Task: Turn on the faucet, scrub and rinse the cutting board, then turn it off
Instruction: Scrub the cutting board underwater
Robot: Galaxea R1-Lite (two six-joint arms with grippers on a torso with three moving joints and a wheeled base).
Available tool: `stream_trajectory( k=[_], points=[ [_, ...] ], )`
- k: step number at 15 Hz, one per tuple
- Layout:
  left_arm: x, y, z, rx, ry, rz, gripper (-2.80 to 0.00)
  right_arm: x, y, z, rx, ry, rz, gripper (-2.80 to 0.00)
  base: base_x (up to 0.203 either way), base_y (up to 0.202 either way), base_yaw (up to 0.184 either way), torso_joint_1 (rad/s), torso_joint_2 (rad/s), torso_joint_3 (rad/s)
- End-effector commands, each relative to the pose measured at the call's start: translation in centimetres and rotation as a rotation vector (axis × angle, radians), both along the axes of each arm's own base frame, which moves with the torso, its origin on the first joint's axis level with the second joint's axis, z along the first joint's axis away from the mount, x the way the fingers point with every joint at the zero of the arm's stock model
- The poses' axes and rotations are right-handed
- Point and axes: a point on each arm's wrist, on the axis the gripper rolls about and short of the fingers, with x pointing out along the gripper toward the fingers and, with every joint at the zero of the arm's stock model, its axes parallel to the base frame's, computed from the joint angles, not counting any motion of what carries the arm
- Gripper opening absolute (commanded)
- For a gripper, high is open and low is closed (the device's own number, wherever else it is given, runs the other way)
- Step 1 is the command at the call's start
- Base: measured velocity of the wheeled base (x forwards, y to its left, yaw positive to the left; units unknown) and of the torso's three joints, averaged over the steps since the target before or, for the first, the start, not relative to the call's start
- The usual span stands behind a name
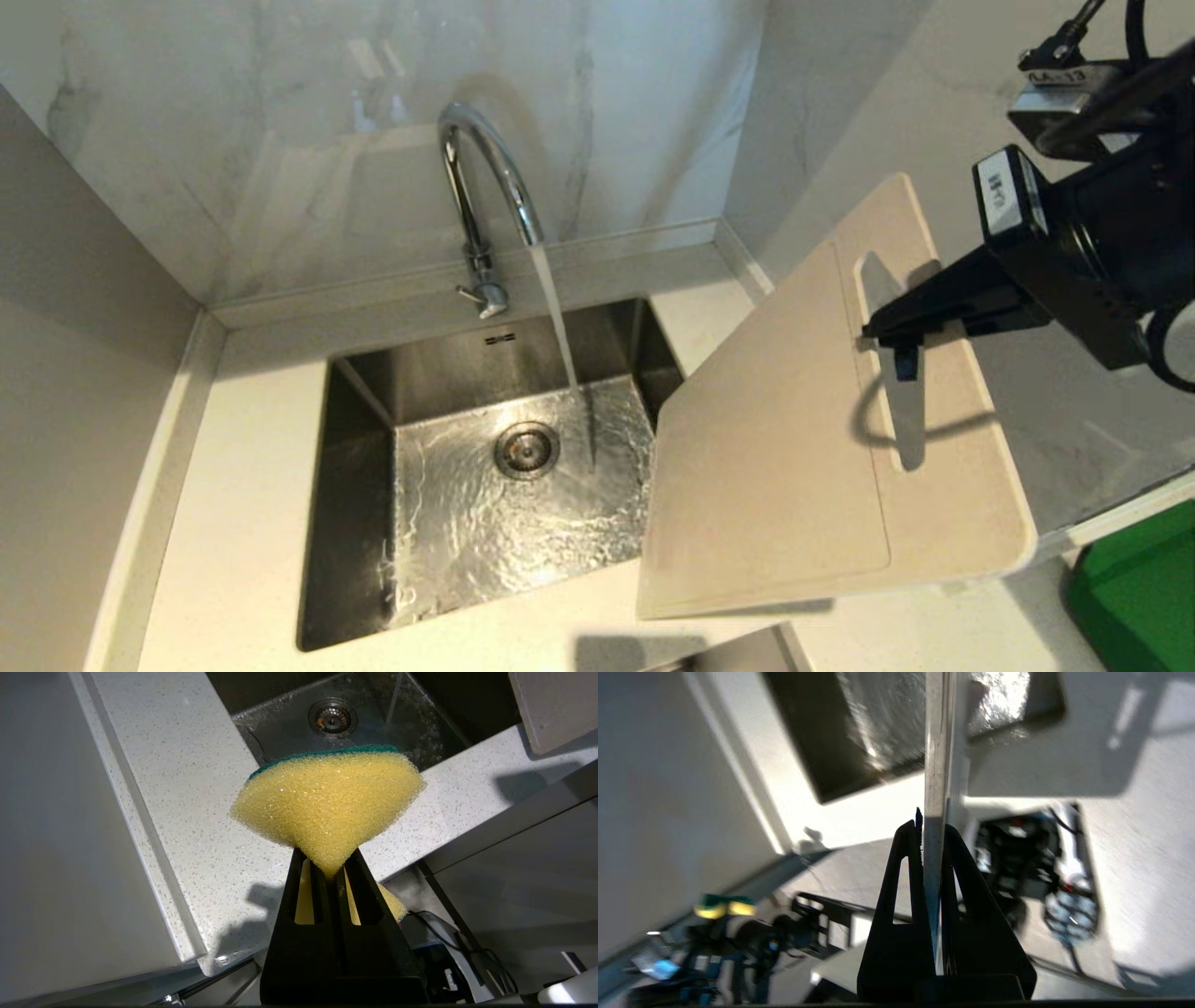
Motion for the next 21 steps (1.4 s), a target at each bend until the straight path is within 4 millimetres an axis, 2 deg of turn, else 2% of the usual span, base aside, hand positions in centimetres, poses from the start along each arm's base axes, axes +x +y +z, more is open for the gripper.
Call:
stream_trajectory(
  k=[1, 6, 10, 13, 17, 19, 21],
  points=[
    [0.1, 0.0, -0.1, 0.000, 0.009, -0.001, -2.80, 0.7, 0.5, 0.7, 0.067, -0.041, -0.001, -2.80, 0.000, 0.000, 0.000, 0.000, 0.00, 0.000],
    [0.3, -0.1, 0.7, -0.006, 0.062, -0.035, -2.80, 0.9, 0.7, 1.1, 0.104, -0.054, -0.009, -2.80, 0.000, 0.000, 0.000, 0.000, 0.00, 0.000],
    [2.7, -0.3, 4.8, -0.031, 0.149, -0.135, -2.80, 0.7, 1.1, 1.2, 0.123, -0.053, 0.003, -2.80, 0.000, 0.000, 0.000, 0.000, 0.00, 0.000],
    [6.5, -0.6, 8.3, -0.066, 0.235, -0.250, -2.80, 0.5, 1.0, 1.3, 0.132, -0.048, -0.004, -2.80, 0.000, 0.000, 0.000, 0.000, 0.00, 0.000],
    [13.9, -1.1, 11.0, -0.104, 0.295, -0.389, -2.80, -0.1, 0.8, 1.6, 0.164, -0.041, -0.020, -2.80, 0.000, 0.000, 0.000, 0.000, 0.00, 0.000],
    [16.7, -2.4, 12.0, -0.109, 0.295, -0.487, -2.80, -0.7, 0.9, 1.8, 0.178, -0.038, 0.002, -2.80, 0.000, 0.000, 0.000, 0.000, 0.00, 0.000],
    [18.8, -5.0, 13.3, -0.148, 0.319, -0.616, -2.80, -1.0, 0.8, 2.0, 0.200, -0.027, -0.011, -2.80, 0.000, 0.000, 0.000, 0.000, 0.00, 0.000]
  ],
)
